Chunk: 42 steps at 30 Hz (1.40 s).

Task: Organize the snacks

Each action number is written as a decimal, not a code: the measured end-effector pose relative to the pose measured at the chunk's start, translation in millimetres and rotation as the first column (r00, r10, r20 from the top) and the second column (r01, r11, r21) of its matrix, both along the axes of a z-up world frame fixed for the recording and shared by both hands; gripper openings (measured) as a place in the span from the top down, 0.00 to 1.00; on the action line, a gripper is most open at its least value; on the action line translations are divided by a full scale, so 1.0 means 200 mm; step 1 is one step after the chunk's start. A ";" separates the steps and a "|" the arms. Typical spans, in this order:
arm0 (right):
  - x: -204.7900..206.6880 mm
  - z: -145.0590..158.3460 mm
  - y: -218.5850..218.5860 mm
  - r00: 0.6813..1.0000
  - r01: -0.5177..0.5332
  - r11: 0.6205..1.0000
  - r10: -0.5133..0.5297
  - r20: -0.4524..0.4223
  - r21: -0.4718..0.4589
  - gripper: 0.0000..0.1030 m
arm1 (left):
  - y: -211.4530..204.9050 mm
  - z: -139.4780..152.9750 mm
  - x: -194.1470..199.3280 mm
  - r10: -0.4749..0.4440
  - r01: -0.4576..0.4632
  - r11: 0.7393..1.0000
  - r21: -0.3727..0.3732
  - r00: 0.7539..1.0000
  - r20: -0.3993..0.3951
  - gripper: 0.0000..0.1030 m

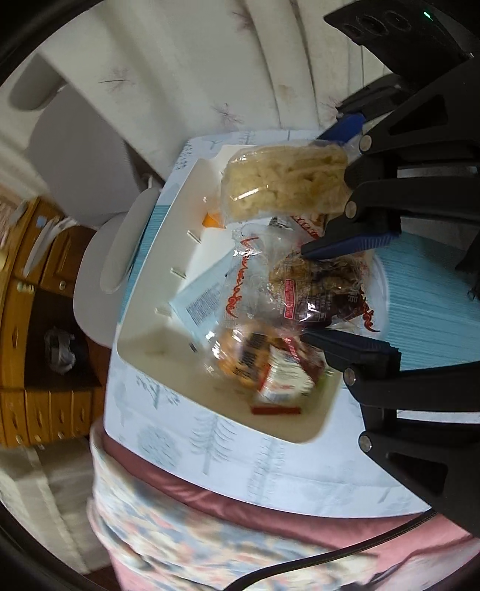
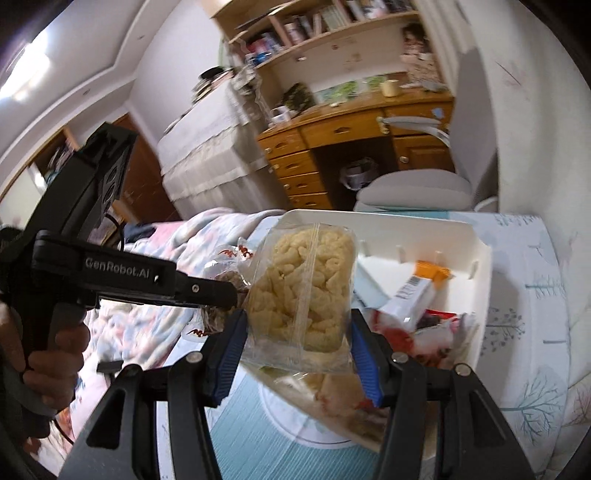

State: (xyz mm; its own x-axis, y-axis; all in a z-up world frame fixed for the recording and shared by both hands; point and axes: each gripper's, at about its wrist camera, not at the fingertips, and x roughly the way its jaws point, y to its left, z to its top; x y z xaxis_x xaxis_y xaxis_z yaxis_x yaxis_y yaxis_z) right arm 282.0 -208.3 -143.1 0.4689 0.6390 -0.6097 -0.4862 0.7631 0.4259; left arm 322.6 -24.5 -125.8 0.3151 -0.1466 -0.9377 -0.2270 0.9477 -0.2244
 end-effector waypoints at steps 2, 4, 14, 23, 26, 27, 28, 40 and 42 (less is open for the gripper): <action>0.03 -0.02 -0.05 0.999 0.030 0.999 -0.029 -0.018 0.028 0.46 | -0.03 -0.01 0.07 -0.019 0.019 1.000 0.005 1.000 -0.001 0.64; 0.06 -0.04 -0.07 0.998 0.060 0.998 -0.060 -0.019 0.027 0.46 | -0.05 -0.01 0.10 -0.041 0.041 0.999 0.011 0.999 0.005 0.64; 0.02 -0.03 -0.04 0.987 0.153 0.988 -0.151 -0.047 0.033 0.39 | -0.10 0.02 0.07 -0.139 0.136 0.990 0.040 0.988 0.071 0.44; -0.32 0.08 0.12 0.970 0.236 0.970 -0.239 -0.042 -0.062 0.23 | 0.17 0.08 -0.29 -0.130 0.125 0.991 0.047 0.984 0.125 0.27; -0.48 0.08 0.15 0.964 0.254 0.965 -0.258 -0.065 -0.061 0.22 | 0.28 0.08 -0.45 -0.147 0.143 0.989 0.039 0.981 0.130 0.27; -0.54 0.07 0.17 0.960 0.262 0.963 -0.267 -0.083 -0.061 0.21 | 0.30 0.08 -0.50 -0.154 0.149 0.988 0.045 0.980 0.129 0.27; -0.58 0.06 0.17 0.956 0.270 0.961 -0.276 -0.103 -0.064 0.19 | 0.33 0.08 -0.55 -0.165 0.159 0.986 0.056 0.978 0.126 0.27; -1.09 0.16 0.08 0.886 0.339 0.919 -0.385 -0.260 -0.203 0.05 | 0.43 0.15 -1.07 -0.170 0.165 0.985 0.043 0.974 0.151 0.26; -1.14 0.20 0.04 0.878 0.341 0.915 -0.392 -0.275 -0.217 0.05 | 0.41 0.20 -1.13 -0.162 0.158 0.987 0.040 0.973 0.163 0.23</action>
State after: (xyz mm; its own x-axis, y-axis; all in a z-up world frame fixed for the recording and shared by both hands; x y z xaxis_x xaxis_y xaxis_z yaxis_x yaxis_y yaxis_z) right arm 54.1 -199.8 -102.4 0.4241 0.3420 -0.8385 -0.0232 0.9297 0.3675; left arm 96.4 57.2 -86.1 0.4406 -0.1831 -0.8788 -0.0340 0.9749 -0.2201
